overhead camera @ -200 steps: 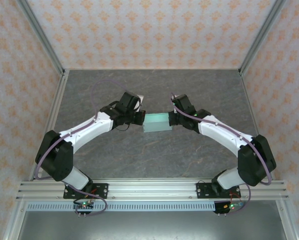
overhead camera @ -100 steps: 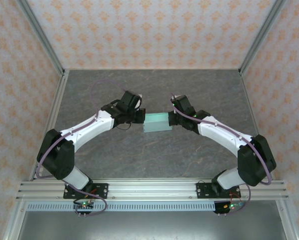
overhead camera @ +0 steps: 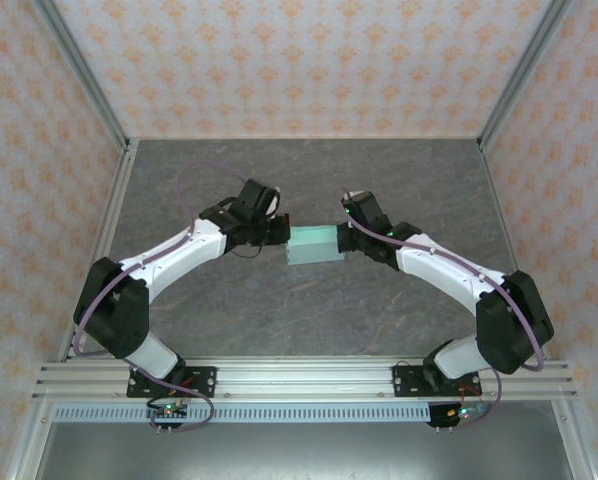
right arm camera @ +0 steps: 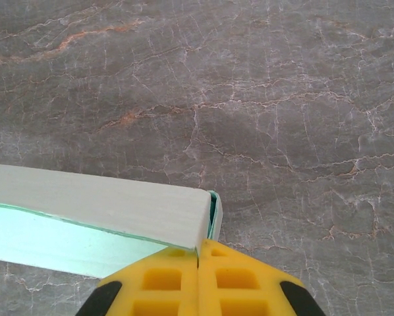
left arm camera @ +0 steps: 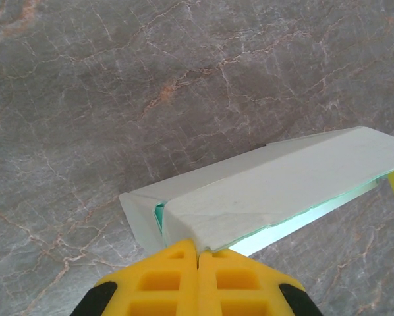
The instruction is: Fold the paper box
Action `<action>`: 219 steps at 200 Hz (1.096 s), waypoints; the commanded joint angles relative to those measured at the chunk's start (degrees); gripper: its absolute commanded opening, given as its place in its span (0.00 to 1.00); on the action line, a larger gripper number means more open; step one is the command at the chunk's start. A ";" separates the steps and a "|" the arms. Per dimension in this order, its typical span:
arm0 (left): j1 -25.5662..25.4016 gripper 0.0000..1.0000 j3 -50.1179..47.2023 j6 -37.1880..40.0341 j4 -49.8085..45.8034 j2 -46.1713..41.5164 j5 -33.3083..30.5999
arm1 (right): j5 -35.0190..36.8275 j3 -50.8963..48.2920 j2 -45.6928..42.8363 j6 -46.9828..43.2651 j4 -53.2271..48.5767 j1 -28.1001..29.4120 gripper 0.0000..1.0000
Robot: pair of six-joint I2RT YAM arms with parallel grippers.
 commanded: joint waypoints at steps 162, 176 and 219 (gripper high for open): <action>1.47 0.00 0.04 -6.69 5.65 1.67 5.64 | -0.41 -1.24 -1.27 0.46 -0.64 0.96 0.00; 1.32 0.00 0.16 -5.33 4.46 1.50 4.23 | -0.52 -1.16 -1.29 0.48 -0.66 0.98 0.00; 0.89 0.00 -1.12 -0.74 1.22 0.62 -1.27 | -0.19 -0.79 -1.34 0.83 -1.16 0.96 0.00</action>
